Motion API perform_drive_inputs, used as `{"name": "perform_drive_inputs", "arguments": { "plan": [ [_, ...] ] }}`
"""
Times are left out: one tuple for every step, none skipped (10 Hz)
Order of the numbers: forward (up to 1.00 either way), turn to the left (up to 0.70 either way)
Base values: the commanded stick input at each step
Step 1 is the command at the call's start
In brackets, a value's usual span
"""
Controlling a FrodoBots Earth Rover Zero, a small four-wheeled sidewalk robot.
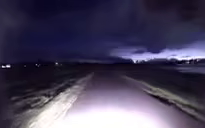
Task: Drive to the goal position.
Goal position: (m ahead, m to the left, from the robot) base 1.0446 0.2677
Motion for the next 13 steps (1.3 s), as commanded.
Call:
{"name": "perform_drive_inputs", "arguments": {
  "plan": [
    [0.69, -0.26],
    [0.69, -0.20],
    [0.69, -0.13],
    [0.69, -0.07],
    [0.69, 0.00],
    [0.69, 0.00],
    [0.69, 0.00],
    [0.69, 0.00],
    [0.69, 0.00],
    [0.69, 0.00],
    [0.69, 0.00],
    [0.69, 0.00],
    [0.69, 0.00]
  ]
}}
